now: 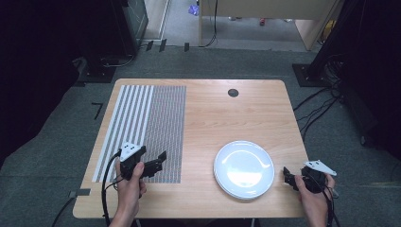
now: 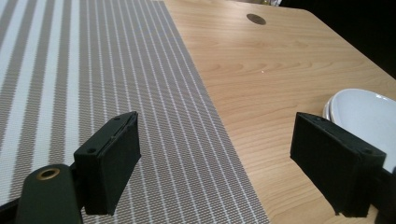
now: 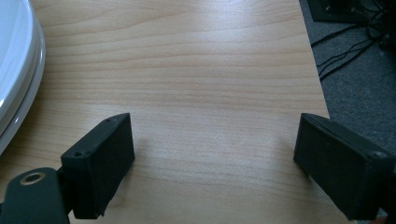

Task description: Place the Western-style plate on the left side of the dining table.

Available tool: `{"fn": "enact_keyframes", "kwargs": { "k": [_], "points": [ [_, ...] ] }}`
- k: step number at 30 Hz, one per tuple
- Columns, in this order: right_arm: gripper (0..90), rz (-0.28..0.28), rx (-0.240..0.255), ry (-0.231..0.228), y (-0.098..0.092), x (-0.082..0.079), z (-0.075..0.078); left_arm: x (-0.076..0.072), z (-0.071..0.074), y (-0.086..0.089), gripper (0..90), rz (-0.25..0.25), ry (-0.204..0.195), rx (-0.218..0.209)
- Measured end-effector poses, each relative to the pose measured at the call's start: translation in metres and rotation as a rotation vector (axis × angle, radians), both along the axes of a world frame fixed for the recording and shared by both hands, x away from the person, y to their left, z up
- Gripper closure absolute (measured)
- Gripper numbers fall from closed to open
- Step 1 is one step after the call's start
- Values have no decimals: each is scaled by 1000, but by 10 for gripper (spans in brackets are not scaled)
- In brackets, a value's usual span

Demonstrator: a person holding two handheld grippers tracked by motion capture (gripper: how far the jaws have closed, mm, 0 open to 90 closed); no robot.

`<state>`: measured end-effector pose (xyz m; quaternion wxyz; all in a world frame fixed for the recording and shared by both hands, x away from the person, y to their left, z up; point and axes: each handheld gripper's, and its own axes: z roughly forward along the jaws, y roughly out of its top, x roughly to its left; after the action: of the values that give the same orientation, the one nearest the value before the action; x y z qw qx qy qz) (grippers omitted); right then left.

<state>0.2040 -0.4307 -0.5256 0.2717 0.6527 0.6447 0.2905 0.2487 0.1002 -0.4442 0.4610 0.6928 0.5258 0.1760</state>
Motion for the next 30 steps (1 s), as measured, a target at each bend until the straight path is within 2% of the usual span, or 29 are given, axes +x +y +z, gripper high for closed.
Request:
{"fn": "enact_keyframes", "kwargs": {
  "k": [4,6,10,15,21,24,30],
  "points": [
    [116,-3,0,1,0,0,0,2,-2,-8,163,-11,5,2],
    [152,-32,3,-6,0,-1,0,2,-3,-11,163,-13,9,3],
    [160,-73,76,-40,-6,-3,2,3,-6,-19,163,-29,13,5],
    [159,-39,96,-84,2,-4,14,4,-11,-33,163,-48,25,-1],
    [160,-9,106,-108,13,-4,22,4,-15,-51,163,-78,28,-3],
    [173,-9,122,-129,17,-5,26,3,-18,-58,163,-87,31,-3],
    [200,-17,151,-129,27,-1,34,3,-24,-76,163,-111,42,-2]
  ]
}}
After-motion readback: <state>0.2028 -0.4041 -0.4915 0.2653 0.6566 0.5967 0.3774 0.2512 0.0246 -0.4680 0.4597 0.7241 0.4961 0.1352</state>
